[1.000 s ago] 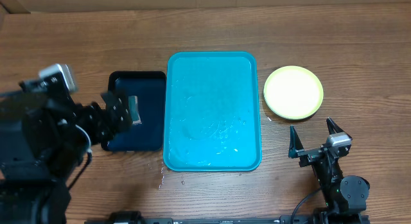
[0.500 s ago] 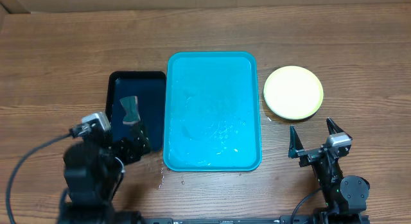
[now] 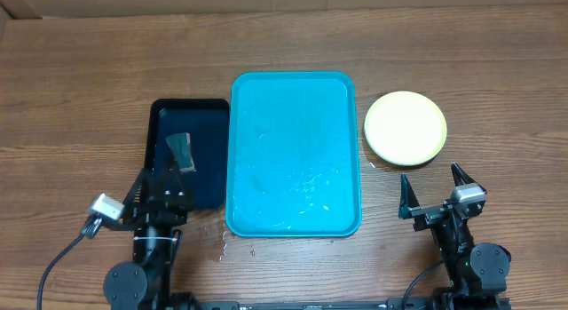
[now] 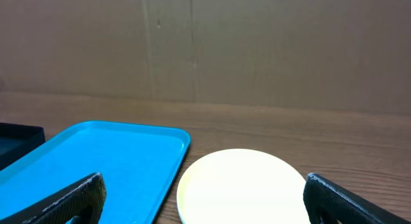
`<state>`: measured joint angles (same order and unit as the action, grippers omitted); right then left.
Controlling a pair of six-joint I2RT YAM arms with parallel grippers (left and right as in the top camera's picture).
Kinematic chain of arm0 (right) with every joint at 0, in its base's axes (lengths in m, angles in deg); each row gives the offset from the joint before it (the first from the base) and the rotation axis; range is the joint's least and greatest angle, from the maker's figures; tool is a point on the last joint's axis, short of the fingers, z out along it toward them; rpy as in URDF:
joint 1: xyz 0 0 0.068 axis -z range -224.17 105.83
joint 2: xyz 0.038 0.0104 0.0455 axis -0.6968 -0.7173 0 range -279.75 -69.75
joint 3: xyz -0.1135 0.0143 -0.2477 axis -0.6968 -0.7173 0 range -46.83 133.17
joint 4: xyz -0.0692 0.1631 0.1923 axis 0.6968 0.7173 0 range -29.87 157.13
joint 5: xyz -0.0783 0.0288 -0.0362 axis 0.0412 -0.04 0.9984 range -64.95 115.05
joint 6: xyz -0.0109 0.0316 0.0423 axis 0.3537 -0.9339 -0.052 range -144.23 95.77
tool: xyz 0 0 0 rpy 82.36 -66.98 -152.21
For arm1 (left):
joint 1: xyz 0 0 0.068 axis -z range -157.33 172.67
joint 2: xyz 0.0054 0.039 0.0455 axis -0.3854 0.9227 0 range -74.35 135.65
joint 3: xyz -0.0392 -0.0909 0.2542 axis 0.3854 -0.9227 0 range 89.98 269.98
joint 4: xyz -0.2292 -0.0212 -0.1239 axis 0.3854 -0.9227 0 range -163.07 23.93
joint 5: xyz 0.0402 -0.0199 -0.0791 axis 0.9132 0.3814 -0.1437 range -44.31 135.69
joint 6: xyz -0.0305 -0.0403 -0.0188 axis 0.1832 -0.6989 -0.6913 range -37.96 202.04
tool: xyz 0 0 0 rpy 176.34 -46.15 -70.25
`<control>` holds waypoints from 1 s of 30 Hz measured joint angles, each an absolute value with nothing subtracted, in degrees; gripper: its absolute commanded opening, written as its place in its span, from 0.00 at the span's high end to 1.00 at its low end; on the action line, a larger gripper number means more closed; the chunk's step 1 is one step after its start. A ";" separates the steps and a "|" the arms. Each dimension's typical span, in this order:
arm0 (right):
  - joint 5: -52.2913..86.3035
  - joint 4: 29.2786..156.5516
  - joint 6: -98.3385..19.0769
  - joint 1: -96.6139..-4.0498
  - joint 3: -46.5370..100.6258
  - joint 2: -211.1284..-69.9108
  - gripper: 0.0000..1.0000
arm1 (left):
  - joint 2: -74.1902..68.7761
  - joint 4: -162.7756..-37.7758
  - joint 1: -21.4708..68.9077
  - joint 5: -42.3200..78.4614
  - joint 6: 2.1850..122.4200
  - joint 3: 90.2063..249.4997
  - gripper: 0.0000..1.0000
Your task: Clean dirty plates on tray and stack at the side
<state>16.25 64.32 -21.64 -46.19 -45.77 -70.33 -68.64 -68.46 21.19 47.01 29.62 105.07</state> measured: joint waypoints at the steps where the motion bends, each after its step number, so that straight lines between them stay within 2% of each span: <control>1: 16.23 64.34 -21.60 -46.19 -45.77 -70.33 0.00 | -69.27 -68.29 21.19 47.91 29.40 104.96 0.00; 4: 16.23 64.32 -21.62 -46.19 -45.77 -70.33 0.00 | -71.68 -66.80 21.19 50.97 30.23 104.48 0.00; 14: 16.25 64.32 -21.62 -46.19 -45.77 -70.33 0.00 | -73.47 -50.98 21.19 51.77 55.82 101.13 0.00; 22: 16.23 64.29 -21.60 -46.17 -45.77 -70.33 0.00 | -73.49 -46.34 21.19 51.73 65.26 91.56 0.00; 27: 16.23 64.32 -21.60 -46.19 -45.77 -70.33 0.00 | -73.51 -48.27 21.19 46.90 76.43 90.86 0.00; 30: 16.25 64.29 -21.62 -46.19 -45.77 -70.33 0.00 | -73.62 -56.33 21.19 43.08 81.85 90.82 0.00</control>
